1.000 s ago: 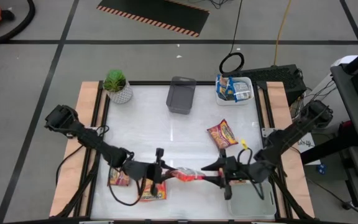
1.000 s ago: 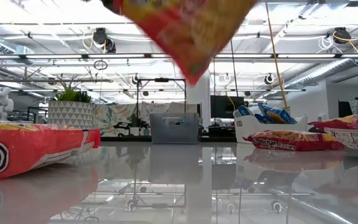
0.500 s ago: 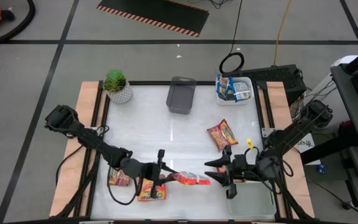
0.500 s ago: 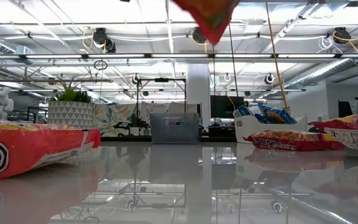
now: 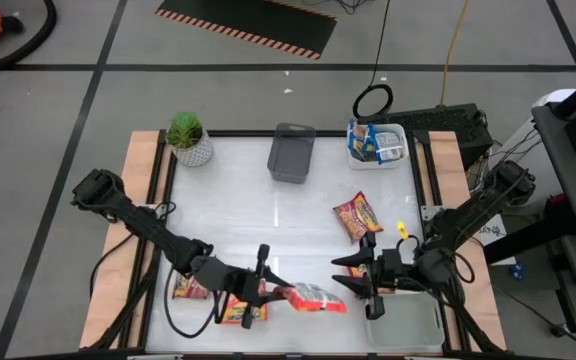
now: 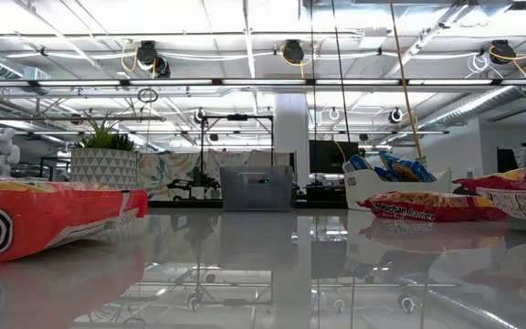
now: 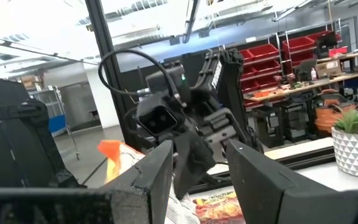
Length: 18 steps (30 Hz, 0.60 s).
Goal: Sort Maruchan noodles
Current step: Put the top orange noodle pack into the gray bin
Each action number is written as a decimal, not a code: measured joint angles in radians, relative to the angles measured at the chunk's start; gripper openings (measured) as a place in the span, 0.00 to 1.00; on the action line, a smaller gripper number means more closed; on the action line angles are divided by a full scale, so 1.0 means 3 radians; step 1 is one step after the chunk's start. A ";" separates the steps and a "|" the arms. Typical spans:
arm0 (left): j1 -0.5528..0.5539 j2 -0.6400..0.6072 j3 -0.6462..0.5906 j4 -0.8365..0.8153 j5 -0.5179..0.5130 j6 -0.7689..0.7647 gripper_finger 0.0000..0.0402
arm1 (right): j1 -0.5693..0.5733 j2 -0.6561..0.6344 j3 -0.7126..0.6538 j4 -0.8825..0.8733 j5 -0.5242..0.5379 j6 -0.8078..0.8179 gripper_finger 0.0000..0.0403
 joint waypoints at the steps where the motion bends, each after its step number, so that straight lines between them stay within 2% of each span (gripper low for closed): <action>1: 0.0000 0.0001 0.0018 -0.0015 0.0007 0.0020 0.24 | 0.0000 0.0000 -0.0001 -0.0012 0.0001 0.0000 0.37; 7: -0.0015 0.0001 0.0068 -0.0044 0.0007 0.0047 0.24 | 0.0000 0.0000 -0.0001 -0.0009 0.0005 0.0116 0.37; 12: -0.0072 0.0001 0.0068 0.0162 -0.0003 0.0024 0.24 | 0.0000 0.0001 -0.0001 -0.0112 0.0004 0.0316 0.37; 18: -0.0258 0.0003 0.0196 0.0269 -0.0367 0.0054 0.24 | 0.0010 -0.0028 -0.0001 -0.0145 -0.0028 0.0174 0.37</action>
